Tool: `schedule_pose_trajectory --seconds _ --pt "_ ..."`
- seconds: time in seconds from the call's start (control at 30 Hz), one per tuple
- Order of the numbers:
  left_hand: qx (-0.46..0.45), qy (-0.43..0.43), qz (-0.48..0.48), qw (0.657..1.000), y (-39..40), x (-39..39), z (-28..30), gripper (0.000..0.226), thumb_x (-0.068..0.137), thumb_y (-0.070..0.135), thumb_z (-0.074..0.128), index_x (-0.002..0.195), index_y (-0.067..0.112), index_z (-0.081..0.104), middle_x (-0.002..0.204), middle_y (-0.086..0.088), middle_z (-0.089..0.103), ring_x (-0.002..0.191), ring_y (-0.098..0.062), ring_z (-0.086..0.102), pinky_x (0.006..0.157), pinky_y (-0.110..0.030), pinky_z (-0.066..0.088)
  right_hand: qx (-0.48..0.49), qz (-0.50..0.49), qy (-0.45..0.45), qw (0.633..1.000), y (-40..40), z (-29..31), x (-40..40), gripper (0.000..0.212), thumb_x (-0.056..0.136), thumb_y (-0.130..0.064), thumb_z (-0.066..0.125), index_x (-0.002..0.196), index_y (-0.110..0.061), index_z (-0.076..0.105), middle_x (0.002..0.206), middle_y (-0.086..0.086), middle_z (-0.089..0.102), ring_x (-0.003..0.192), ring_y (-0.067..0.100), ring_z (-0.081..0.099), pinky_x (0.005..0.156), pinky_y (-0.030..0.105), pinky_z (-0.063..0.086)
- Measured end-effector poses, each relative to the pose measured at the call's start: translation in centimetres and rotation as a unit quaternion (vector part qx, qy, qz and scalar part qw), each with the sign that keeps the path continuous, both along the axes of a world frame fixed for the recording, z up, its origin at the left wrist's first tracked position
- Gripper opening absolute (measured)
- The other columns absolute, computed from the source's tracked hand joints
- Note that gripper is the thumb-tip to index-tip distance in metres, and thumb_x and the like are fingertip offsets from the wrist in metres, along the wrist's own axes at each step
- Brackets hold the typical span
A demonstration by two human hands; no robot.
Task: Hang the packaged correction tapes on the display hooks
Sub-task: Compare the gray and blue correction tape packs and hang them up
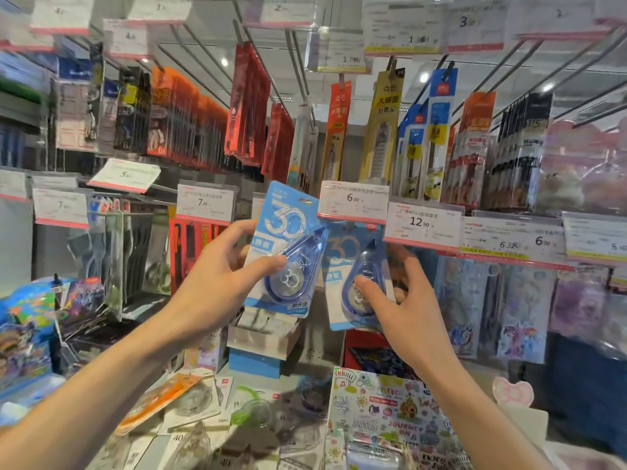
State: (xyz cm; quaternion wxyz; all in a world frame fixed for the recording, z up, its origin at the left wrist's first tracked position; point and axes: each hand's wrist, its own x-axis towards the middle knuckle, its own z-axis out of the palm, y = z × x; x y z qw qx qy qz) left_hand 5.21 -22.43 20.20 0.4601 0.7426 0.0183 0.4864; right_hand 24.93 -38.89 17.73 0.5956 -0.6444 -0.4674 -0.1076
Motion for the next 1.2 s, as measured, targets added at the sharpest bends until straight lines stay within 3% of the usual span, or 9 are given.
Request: schedule_pose_trajectory --seconds 0.17,0.3,0.43,0.53,0.7,0.83,0.9,1.03,1.2 --pt "0.001 0.004 0.025 1.000 0.6 0.6 -1.0 0.035 0.092 0.016 0.074 0.121 0.031 0.062 0.114 0.012 0.079 0.103 -0.007 0.076 0.081 -0.017 0.058 -0.023 -0.055 -0.002 0.998 2.4 -0.2 2.1 0.052 0.094 -0.042 0.069 0.136 -0.048 0.039 0.099 -0.050 0.050 0.092 -0.038 0.047 0.066 -0.006 0.042" --pt "-0.006 0.019 0.036 0.999 0.8 1.3 -2.5 0.033 0.091 0.014 0.076 0.114 0.034 0.063 0.113 0.015 0.078 0.105 -0.005 0.074 0.087 -0.028 0.058 -0.041 -0.079 0.018 0.996 4.9 -0.5 3.9 0.062 0.097 -0.035 0.065 0.151 -0.031 0.035 0.097 -0.021 0.060 0.075 -0.011 0.065 0.049 0.009 0.045" --pt "-0.005 0.034 0.036 0.999 0.9 1.6 -3.5 0.033 0.090 0.016 0.077 0.115 0.032 0.063 0.112 0.019 0.078 0.104 -0.001 0.073 0.084 -0.020 0.057 -0.064 -0.082 0.075 0.992 7.2 -0.4 4.7 0.059 0.097 -0.039 0.064 0.148 -0.032 0.034 0.134 0.000 0.062 0.116 0.027 0.064 0.080 0.032 0.052" --pt "-0.003 0.040 0.033 0.999 1.0 1.4 -3.9 0.032 0.089 0.021 0.077 0.114 0.034 0.063 0.113 0.022 0.077 0.104 0.002 0.072 0.082 -0.018 0.056 -0.118 -0.096 0.083 0.985 7.8 0.3 5.1 0.074 0.099 -0.042 0.062 0.159 -0.021 0.024 0.158 0.006 0.047 0.141 0.031 0.049 0.111 0.045 0.044" --pt "-0.009 0.055 0.025 0.998 0.9 1.2 -4.6 0.030 0.089 0.028 0.079 0.113 0.037 0.064 0.115 0.021 0.075 0.108 0.002 0.070 0.093 -0.031 0.052 -0.150 -0.139 0.002 0.979 4.8 0.6 4.5 0.053 0.096 -0.038 0.065 0.143 -0.020 0.048 0.127 0.004 0.063 0.100 0.023 0.065 0.088 0.038 0.052" --pt "-0.028 0.063 -0.001 0.998 0.7 2.1 -5.2 0.029 0.090 0.026 0.078 0.114 0.038 0.067 0.117 0.017 0.077 0.110 -0.004 0.072 0.094 -0.033 0.053 -0.164 -0.077 -0.033 0.983 1.4 -0.4 2.8 0.020 0.095 -0.047 0.064 0.110 -0.032 0.065 0.097 -0.016 0.069 0.088 0.002 0.065 0.069 0.015 0.047" --pt "-0.035 0.071 -0.017 0.997 0.4 3.0 -5.5 0.029 0.093 0.023 0.076 0.118 0.034 0.067 0.117 0.017 0.077 0.110 -0.003 0.072 0.093 -0.031 0.054 -0.174 -0.017 -0.023 0.984 0.1 -1.0 1.5 0.023 0.094 -0.054 0.060 0.107 -0.039 0.071 0.094 -0.021 0.074 0.089 -0.008 0.066 0.071 0.008 0.048" --pt "-0.005 0.067 -0.037 0.997 -1.0 5.0 -5.6 0.032 0.098 0.019 0.069 0.125 0.036 0.068 0.119 0.022 0.076 0.113 0.002 0.069 0.087 -0.017 0.053 -0.152 0.030 0.031 0.987 -1.3 -1.7 0.2 0.037 0.089 -0.057 0.065 0.118 -0.035 0.072 0.102 -0.021 0.076 0.098 -0.005 0.071 0.092 0.026 0.057" --pt "0.023 0.064 -0.058 0.996 -2.8 6.4 -5.3 0.038 0.102 0.014 0.062 0.126 0.042 0.067 0.117 0.026 0.075 0.108 0.006 0.070 0.082 -0.008 0.052 -0.090 0.088 0.126 0.984 -1.8 -1.9 0.3 0.044 0.089 -0.032 0.078 0.126 -0.028 0.055 0.092 -0.012 0.075 0.087 0.005 0.076 0.072 0.020 0.060"
